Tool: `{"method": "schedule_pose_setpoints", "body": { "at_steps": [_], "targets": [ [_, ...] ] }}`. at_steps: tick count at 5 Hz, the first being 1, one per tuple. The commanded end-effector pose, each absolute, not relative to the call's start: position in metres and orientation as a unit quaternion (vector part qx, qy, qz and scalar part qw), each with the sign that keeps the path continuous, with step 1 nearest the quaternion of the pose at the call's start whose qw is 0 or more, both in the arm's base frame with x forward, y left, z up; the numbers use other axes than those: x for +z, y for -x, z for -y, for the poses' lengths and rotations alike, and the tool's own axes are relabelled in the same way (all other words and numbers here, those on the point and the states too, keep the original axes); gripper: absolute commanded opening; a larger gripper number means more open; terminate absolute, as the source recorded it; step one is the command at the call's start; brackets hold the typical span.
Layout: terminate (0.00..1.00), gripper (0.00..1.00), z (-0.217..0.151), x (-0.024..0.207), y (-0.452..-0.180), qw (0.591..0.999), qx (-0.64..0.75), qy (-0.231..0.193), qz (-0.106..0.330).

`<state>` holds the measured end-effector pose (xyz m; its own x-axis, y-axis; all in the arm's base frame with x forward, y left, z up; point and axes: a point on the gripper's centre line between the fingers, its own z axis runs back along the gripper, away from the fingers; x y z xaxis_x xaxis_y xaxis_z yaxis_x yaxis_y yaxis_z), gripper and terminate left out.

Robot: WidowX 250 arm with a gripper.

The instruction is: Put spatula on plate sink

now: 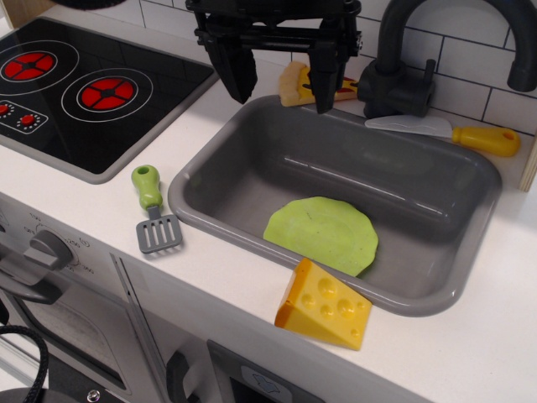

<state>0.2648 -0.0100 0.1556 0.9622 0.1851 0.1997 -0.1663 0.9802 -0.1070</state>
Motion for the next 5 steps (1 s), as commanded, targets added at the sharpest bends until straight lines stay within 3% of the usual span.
{"method": "schedule_pose_setpoints", "body": {
  "at_steps": [1,3,5],
  "targets": [
    [0.00,1.00,0.010,0.156,-0.265,0.990,0.089,0.045,0.105],
    [0.00,1.00,-0.042,0.143,-0.259,0.969,0.199,-0.023,0.142],
    [0.00,1.00,-0.092,0.117,-0.258,0.943,0.303,-0.085,0.111]
  ]
}}
